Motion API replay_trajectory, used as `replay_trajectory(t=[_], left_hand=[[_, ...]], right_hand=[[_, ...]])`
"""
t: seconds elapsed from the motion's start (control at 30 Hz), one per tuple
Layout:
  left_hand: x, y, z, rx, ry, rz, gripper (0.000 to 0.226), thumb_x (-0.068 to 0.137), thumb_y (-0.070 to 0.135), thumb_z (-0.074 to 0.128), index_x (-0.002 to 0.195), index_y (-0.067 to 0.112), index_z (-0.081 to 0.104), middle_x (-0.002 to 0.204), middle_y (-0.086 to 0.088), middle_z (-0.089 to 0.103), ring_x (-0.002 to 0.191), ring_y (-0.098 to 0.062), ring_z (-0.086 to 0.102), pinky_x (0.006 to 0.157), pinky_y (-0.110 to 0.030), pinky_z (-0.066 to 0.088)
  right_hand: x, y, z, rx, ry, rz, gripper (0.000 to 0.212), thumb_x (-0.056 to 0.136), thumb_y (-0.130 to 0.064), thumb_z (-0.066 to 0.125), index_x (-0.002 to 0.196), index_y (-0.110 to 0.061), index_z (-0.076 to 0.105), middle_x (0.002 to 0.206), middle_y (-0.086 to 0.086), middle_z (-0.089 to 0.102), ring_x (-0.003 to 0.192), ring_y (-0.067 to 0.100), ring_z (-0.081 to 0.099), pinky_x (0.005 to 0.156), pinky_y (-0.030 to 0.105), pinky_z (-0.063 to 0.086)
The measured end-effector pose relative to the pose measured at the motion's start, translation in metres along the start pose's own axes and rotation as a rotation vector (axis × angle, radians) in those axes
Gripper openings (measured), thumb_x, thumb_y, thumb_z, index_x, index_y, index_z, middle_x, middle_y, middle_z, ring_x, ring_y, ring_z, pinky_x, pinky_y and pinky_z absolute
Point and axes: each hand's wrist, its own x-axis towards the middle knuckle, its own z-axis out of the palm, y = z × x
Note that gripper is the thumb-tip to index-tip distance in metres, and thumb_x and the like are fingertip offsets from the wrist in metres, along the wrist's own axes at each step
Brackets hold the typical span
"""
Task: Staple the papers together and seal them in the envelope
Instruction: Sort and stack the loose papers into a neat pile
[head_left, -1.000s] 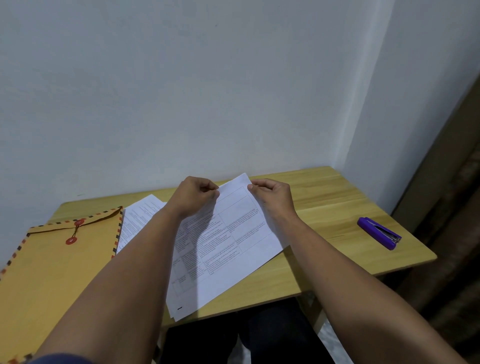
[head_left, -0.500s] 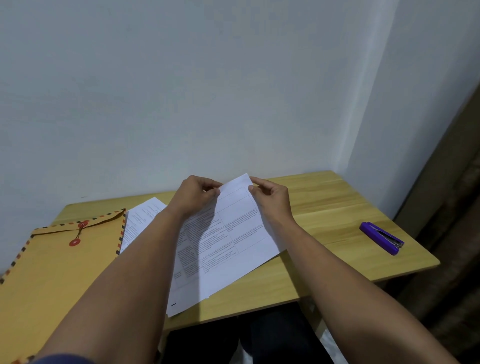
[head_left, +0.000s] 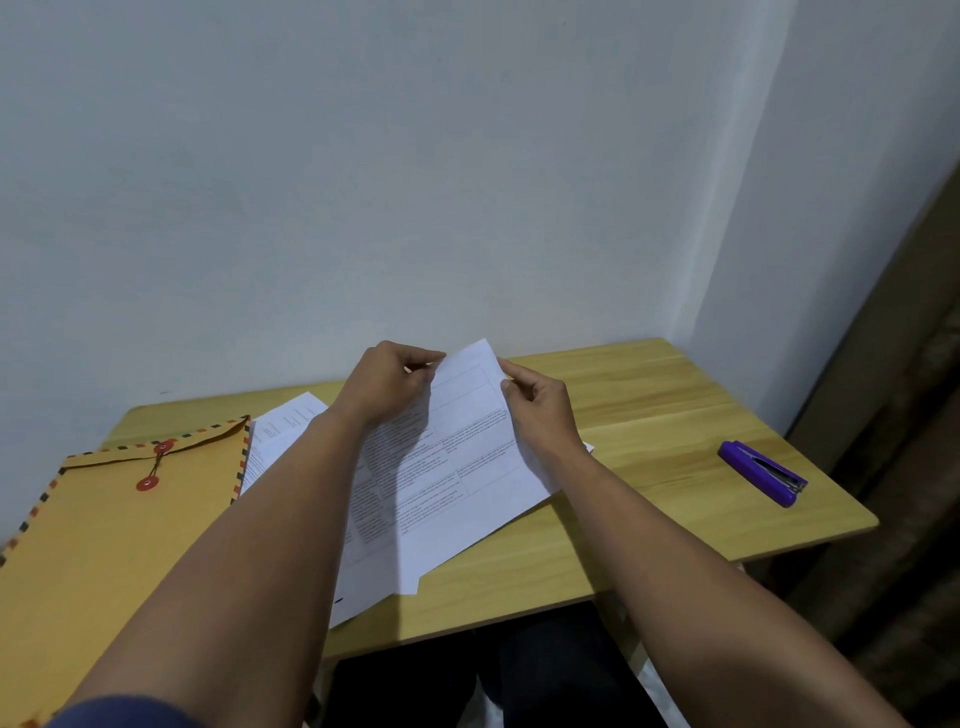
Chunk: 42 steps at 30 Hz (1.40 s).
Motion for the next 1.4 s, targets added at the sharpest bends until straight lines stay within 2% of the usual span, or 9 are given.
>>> replay_trajectory(t=[0.17, 0.37, 0.47, 0.53, 0.73, 0.93, 1.13, 1.27, 1.4], left_hand=[[0.002, -0.001, 0.001, 0.018, 0.005, 0.004, 0.027, 0.098, 0.019, 0.061, 0.12, 0.025, 0.075, 0.112, 0.007, 0.075, 0.081, -0.012, 0.068, 0.069, -0.016, 0.047], [0.002, 0.003, 0.007, 0.041, -0.028, 0.062, 0.026, 0.099, 0.023, 0.06, 0.121, 0.024, 0.074, 0.127, 0.008, 0.07, 0.119, -0.006, 0.063, 0.093, -0.02, 0.046], [0.004, 0.002, 0.006, 0.065, -0.029, 0.069, 0.027, 0.099, 0.019, 0.059, 0.121, 0.025, 0.075, 0.127, 0.01, 0.07, 0.119, -0.006, 0.063, 0.093, -0.021, 0.047], [0.004, 0.0, 0.003, 0.069, -0.025, 0.067, 0.027, 0.099, 0.019, 0.059, 0.121, 0.025, 0.074, 0.127, 0.01, 0.07, 0.119, -0.006, 0.062, 0.094, -0.021, 0.046], [0.005, -0.014, -0.015, 0.067, -0.002, 0.044, 0.025, 0.099, 0.02, 0.061, 0.119, 0.025, 0.076, 0.123, 0.01, 0.072, 0.118, -0.004, 0.062, 0.092, -0.017, 0.043], [0.001, -0.017, -0.033, 0.054, 0.034, 0.001, 0.025, 0.099, 0.023, 0.061, 0.119, 0.025, 0.076, 0.119, 0.01, 0.073, 0.099, -0.003, 0.062, 0.085, -0.018, 0.043], [-0.002, -0.013, -0.078, 0.068, 0.051, -0.02, 0.027, 0.099, 0.022, 0.06, 0.121, 0.025, 0.074, 0.126, 0.008, 0.07, 0.113, -0.004, 0.061, 0.092, -0.02, 0.042], [-0.006, -0.021, -0.138, 0.184, 0.137, -0.078, 0.033, 0.096, 0.009, 0.057, 0.122, 0.021, 0.074, 0.13, 0.0, 0.069, 0.121, -0.014, 0.06, 0.096, -0.022, 0.04], [-0.016, -0.038, -0.206, 0.282, 0.208, -0.178, 0.036, 0.096, 0.007, 0.056, 0.123, 0.021, 0.073, 0.126, -0.003, 0.07, 0.102, -0.012, 0.061, 0.088, -0.024, 0.041]], right_hand=[[0.001, 0.003, -0.004, -0.06, 0.023, -0.012, 0.038, 0.105, -0.009, 0.057, 0.139, -0.02, 0.069, 0.114, -0.014, 0.078, 0.104, 0.006, 0.073, 0.1, 0.03, 0.057], [0.001, 0.01, -0.004, -0.078, 0.008, -0.002, 0.036, 0.106, -0.01, 0.055, 0.137, -0.02, 0.071, 0.131, -0.009, 0.074, 0.122, 0.009, 0.07, 0.108, 0.039, 0.055], [0.002, 0.009, -0.01, -0.108, -0.023, 0.017, 0.036, 0.106, -0.011, 0.056, 0.14, -0.018, 0.068, 0.107, -0.015, 0.08, 0.095, -0.003, 0.073, 0.094, 0.02, 0.056], [0.008, 0.009, -0.019, -0.194, -0.038, 0.026, 0.042, 0.106, -0.014, 0.058, 0.148, -0.013, 0.06, 0.08, -0.022, 0.072, 0.073, -0.003, 0.064, 0.089, 0.019, 0.052], [0.022, -0.002, -0.05, -0.293, 0.048, 0.127, 0.041, 0.109, -0.016, 0.051, 0.149, -0.012, 0.057, 0.1, 0.002, 0.077, 0.072, 0.019, 0.068, 0.054, 0.024, 0.053], [0.023, 0.002, -0.051, -0.325, -0.018, 0.168, 0.029, 0.109, -0.02, 0.055, 0.131, -0.01, 0.07, 0.101, 0.006, 0.076, 0.071, 0.018, 0.066, 0.055, 0.02, 0.052], [0.026, -0.017, -0.002, -0.329, -0.262, 0.198, 0.024, 0.105, -0.025, 0.063, 0.119, -0.011, 0.078, 0.104, 0.003, 0.08, 0.084, 0.018, 0.073, 0.074, 0.03, 0.057], [0.031, -0.047, 0.053, -0.233, -0.432, 0.165, 0.022, 0.103, -0.024, 0.065, 0.113, -0.013, 0.081, 0.093, 0.003, 0.076, 0.074, 0.016, 0.068, 0.061, 0.023, 0.054], [0.039, -0.072, 0.111, -0.112, -0.576, 0.135, 0.022, 0.1, -0.017, 0.066, 0.116, -0.018, 0.081, 0.109, 0.012, 0.08, 0.087, 0.017, 0.072, 0.078, 0.033, 0.062]])
